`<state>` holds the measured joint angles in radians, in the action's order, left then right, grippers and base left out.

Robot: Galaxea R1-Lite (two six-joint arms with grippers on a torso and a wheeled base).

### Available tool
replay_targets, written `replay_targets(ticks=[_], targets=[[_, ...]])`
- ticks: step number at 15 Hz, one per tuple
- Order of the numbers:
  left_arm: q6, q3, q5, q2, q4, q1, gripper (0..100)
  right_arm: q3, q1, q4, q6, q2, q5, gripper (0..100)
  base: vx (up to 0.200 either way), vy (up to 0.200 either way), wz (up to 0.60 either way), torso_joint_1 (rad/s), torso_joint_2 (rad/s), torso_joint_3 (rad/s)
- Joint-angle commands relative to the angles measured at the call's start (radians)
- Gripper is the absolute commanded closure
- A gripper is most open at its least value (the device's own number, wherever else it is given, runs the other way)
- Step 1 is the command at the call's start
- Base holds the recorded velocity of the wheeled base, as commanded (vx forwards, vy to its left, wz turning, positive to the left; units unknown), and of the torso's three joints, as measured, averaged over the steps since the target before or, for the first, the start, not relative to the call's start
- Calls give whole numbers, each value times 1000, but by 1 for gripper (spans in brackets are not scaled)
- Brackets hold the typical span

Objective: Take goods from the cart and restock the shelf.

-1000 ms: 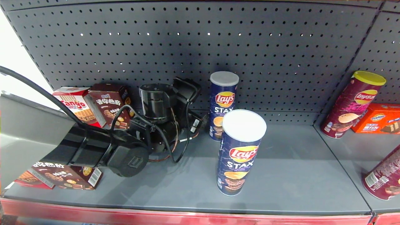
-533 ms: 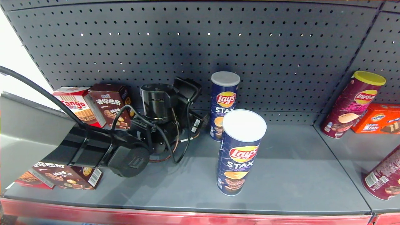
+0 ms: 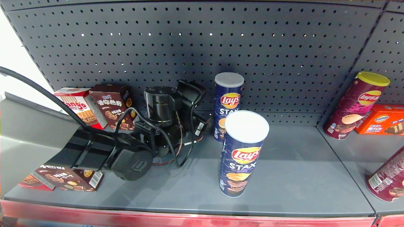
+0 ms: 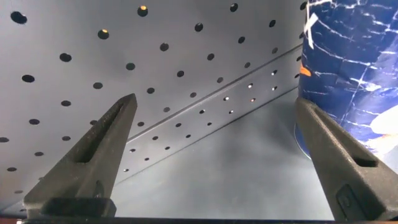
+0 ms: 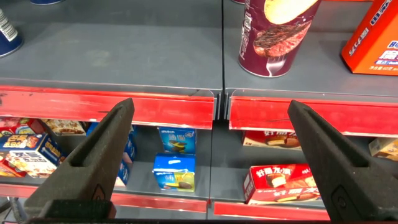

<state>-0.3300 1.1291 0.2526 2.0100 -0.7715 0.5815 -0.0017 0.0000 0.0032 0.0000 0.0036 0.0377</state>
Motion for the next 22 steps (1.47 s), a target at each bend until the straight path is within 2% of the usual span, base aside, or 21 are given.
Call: replay_targets(ticks=[1,3,8,11,14,15,20,22], targets=[[0,-5,1,-16,0,0,0,0,0,0,0,-1,1,0,0,0,0,0,0,0],[6,-65,1,-125,1,6,0,0,0,0,2,-1,1,0,0,0,0,0,0,0],[49,-203,25,-343,-3,26,0,0,0,0,0,-1,1,0,0,0,0,0,0,0],[80,-321,25,-533,-5,87,0,0,0,0,0,-1,1,0,0,0,0,0,0,0],[77,-483,24,-731,3,98,0,0,0,0,2,-1,1,0,0,0,0,0,0,0],[75,-569,25,-820,4,130,0,0,0,0,0,-1,1,0,0,0,0,0,0,0],[74,-763,20,-1056,8,227,0,0,0,0,0,-1,1,0,0,0,0,0,0,0],[74,-893,19,-1186,8,195,0,0,0,0,0,-1,1,0,0,0,0,0,0,0]])
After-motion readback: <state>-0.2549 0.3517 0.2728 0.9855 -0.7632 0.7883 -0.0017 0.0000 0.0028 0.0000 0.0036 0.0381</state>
